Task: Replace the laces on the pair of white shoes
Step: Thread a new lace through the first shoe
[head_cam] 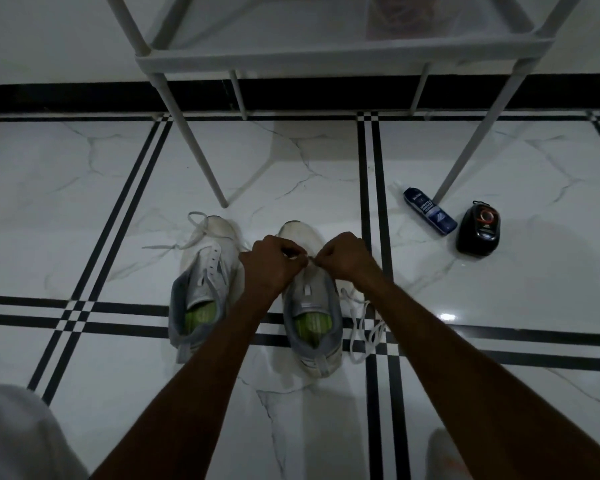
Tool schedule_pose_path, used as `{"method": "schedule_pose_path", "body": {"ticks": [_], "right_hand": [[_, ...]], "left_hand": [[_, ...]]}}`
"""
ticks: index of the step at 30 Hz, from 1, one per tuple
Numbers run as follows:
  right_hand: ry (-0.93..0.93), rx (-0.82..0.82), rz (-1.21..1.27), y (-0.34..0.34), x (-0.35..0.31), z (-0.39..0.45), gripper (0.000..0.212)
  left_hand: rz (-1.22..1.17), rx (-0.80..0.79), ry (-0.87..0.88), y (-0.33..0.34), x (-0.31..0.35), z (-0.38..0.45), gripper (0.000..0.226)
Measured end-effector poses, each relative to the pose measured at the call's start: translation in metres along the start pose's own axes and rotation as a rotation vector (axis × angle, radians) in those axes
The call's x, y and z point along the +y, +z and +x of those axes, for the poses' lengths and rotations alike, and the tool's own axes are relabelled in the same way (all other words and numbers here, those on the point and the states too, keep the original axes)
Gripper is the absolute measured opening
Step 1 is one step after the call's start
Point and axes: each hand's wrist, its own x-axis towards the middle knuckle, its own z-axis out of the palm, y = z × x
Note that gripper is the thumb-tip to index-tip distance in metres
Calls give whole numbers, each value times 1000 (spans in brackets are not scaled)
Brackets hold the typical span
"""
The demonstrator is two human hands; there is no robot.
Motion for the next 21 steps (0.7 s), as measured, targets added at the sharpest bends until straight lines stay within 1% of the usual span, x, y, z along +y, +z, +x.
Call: {"method": "schedule_pose_path", "body": {"ticks": [2,3,6,9,10,12,13,14,15,18,21], "right_hand": [[100,-66,222,-8,11,5,26],[122,-86,295,-10,14,4,21],[162,-119,383,-14,13,0,19],[186,-150,438,-16,12,-2,20],[191,-158,457,-17,13,-3,20],[200,-174,493,-18,13,-4,21],[208,-183,510,-19,13,-5,20],[221,-192,526,-20,12,-5,18],[235,-203,544,-20,11,-6,18],[266,-223,576,-21,10,-8,16],[273,-223,574,-21,10,-7,15]], "left_hand": [[47,17,-3,3,4,-2,33],[68,33,5,4,5,-3,29],[57,35,22,9,6,-5,32],[57,46,62,9,8,-6,26],[56,46,68,8,9,-7,32],[44,38,101,8,8,-6,50],[42,35,114,9,7,-5,54],[47,32,113,10,7,-3,53],[62,29,108,10,6,-2,48],[169,49,112,9,11,-5,19],[184,47,128,10,10,-5,15]]}}
